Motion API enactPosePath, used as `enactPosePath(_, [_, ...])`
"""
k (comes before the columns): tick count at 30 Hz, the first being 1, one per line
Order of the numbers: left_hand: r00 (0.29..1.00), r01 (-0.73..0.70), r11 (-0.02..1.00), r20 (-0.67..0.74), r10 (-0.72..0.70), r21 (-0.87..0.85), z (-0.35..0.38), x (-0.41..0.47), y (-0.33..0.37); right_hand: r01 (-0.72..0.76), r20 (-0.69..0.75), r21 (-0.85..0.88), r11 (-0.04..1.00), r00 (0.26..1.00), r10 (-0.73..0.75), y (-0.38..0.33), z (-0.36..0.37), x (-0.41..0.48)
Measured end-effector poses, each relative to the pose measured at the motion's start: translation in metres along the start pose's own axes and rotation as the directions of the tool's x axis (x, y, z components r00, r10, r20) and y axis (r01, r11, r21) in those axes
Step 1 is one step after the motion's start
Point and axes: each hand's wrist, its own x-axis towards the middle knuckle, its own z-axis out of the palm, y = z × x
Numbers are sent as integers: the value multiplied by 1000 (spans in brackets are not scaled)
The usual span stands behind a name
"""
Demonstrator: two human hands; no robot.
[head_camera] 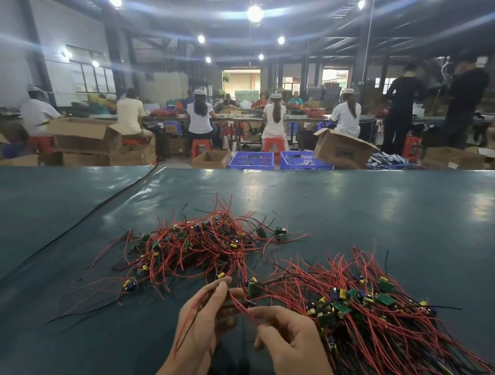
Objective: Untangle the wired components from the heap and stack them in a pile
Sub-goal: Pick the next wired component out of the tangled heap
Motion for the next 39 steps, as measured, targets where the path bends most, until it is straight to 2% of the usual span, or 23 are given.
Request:
enactPosePath(3, [999, -11, 999, 51, 10, 30, 0, -4, 4, 3, -24, 17, 1000, 1000, -2, 0, 1, 1])
enactPosePath(8, [967, -36, 990, 253, 0, 134, 4, -15, 5, -56, -75, 100, 993, 995, 63, 6, 2, 7])
enactPosePath(12, [947, -148, 968, 310, 79, 204, 8, -19, 6, -33, -52, 74, 997, 998, 37, 4, 3, 6])
enactPosePath(21, [943, -310, 945, 162, 291, 108, 10, -20, 11, -17, 14, 87, 996, 1000, 16, 0, 1, 3])
enactPosePath(23, [949, -306, 946, 109, 296, 102, 9, -18, 12, -35, 11, 77, 996, 999, 35, 0, 1, 4])
enactPosePath(26, [963, -270, 956, 22, 270, 113, 5, -14, 11, -54, 60, 166, 985, 997, 44, -4, 0, 4])
enactPosePath(28, [965, -263, 957, 15, 263, 118, 4, -13, 11, -54, 83, 185, 981, 996, 39, -8, 0, 3])
enactPosePath(31, [972, -234, 966, 8, 235, 113, 5, -12, 10, -101, 30, 229, 968, 995, 96, -8, -2, 4])
enactPosePath(35, [985, -171, 970, 45, 166, 172, 7, -11, 7, -199, -9, 441, 875, 974, 227, -9, -8, 9])
enactPosePath(39, [979, -203, 950, 75, 190, 238, 7, -13, 5, -232, 60, 646, 728, 965, 255, -11, -13, 9])
